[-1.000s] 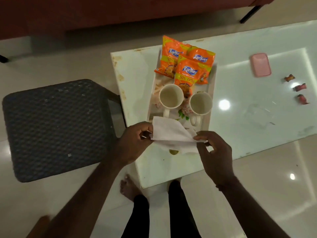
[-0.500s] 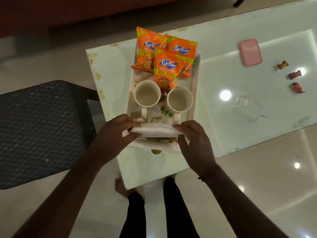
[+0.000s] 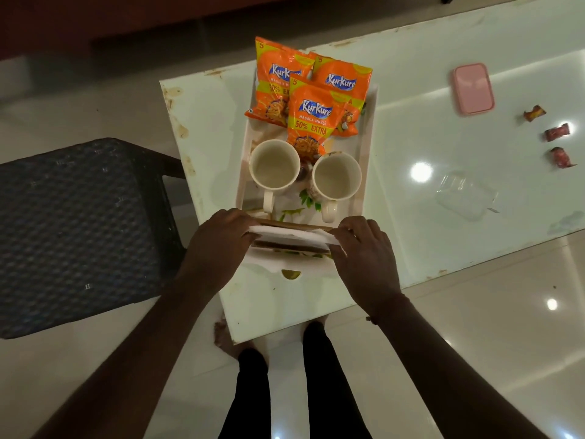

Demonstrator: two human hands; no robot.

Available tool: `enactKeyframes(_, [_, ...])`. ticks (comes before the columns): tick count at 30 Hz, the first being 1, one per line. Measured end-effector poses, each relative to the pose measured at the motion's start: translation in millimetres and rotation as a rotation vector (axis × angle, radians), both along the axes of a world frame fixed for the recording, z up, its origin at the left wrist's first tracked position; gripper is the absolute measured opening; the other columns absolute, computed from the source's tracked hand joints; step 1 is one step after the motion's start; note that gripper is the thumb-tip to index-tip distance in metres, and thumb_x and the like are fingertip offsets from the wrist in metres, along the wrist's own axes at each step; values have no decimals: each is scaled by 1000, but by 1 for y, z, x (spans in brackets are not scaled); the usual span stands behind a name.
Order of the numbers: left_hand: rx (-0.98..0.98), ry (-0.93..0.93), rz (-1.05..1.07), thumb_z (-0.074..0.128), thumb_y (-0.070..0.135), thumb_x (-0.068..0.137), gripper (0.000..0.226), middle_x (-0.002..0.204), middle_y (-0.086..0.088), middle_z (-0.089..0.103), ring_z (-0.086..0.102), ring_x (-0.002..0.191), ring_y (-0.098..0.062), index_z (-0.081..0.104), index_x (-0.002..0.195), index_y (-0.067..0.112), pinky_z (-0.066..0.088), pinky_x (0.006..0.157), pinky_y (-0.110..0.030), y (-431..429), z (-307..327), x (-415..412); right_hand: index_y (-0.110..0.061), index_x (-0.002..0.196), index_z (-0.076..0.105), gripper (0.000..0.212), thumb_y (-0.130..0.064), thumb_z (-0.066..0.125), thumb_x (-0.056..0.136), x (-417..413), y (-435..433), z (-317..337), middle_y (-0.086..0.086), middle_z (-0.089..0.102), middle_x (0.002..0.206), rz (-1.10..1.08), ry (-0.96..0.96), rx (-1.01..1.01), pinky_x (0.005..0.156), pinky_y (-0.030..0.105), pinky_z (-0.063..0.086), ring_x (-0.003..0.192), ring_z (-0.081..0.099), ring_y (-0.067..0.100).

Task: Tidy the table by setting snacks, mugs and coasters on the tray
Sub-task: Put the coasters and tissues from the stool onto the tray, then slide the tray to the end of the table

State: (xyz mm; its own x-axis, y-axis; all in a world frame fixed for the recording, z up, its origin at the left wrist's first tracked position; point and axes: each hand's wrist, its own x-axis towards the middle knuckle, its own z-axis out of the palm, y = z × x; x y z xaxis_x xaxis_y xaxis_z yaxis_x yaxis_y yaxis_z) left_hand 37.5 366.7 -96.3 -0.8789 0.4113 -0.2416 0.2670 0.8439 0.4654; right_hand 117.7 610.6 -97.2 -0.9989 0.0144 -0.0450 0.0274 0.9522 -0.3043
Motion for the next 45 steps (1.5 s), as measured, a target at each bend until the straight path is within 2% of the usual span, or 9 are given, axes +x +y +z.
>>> enactKeyframes(7, [-128,-47,16,53,18,90,27,105,2,67,58,97,-22,69,110,24,50,77,-37,7,-21,-1,-11,105,73,20,-13,72,85,9,-1,-21,9,64,103,-79,-125,20,73,39,54,91,61,28])
enactKeyframes(14, [-17,44,243,61,10,87,32,117,-8,65,61,109,-26,63,119,14,52,93,-41,-17,8,17,-16,120,64,29,-20,65,91,23,11,14,0,62,112,-305,-74,-186,84,36,53,102,58,19])
enactKeyframes(19, [99,42,406,63,20,87,42,129,-4,56,61,106,-21,53,128,16,55,89,-39,-16,64,43,-18,135,53,45,-28,62,91,22,23,74,1,55,136,-286,-27,-164,101,38,47,126,50,20])
enactKeyframes(23, [161,4,543,58,26,91,49,142,-5,46,46,130,-23,45,137,15,42,106,-41,8,94,53,-20,147,37,60,-38,57,93,-4,38,104,3,38,155,-256,-34,-162,109,40,36,142,36,21])
enactKeyframes(27, [147,-65,668,54,31,94,53,149,-8,39,37,139,-24,42,142,11,37,111,-45,39,112,64,-22,153,26,67,-46,51,96,-36,60,114,2,25,162,-166,-121,-172,115,43,31,149,23,21])
enactKeyframes(33, [237,-139,1082,55,27,94,54,147,-14,41,38,135,-30,41,141,7,34,111,-46,101,112,89,-21,155,20,72,-50,48,96,-83,112,113,3,19,164,83,-229,-140,118,45,28,151,17,21])
enactKeyframes(39, [406,-259,1545,53,35,95,58,148,-16,38,37,136,-32,38,144,7,30,113,-46,155,73,112,-17,154,24,76,-57,47,94,-156,161,105,5,29,161,343,-251,-95,117,43,29,148,27,23])
enactKeyframes(43, [509,-275,1749,49,34,97,56,146,-18,39,42,131,-34,38,142,2,33,108,-43,183,38,124,-14,152,31,80,-62,50,91,-221,173,86,6,38,156,466,-277,0,115,39,28,144,35,22])
enactKeyframes(45, [578,-271,1848,49,31,98,51,144,-18,43,44,129,-37,41,140,4,36,107,-48,191,21,126,-14,152,30,81,-64,49,91,-256,171,75,6,37,157,472,-345,-5,117,40,27,145,33,23])
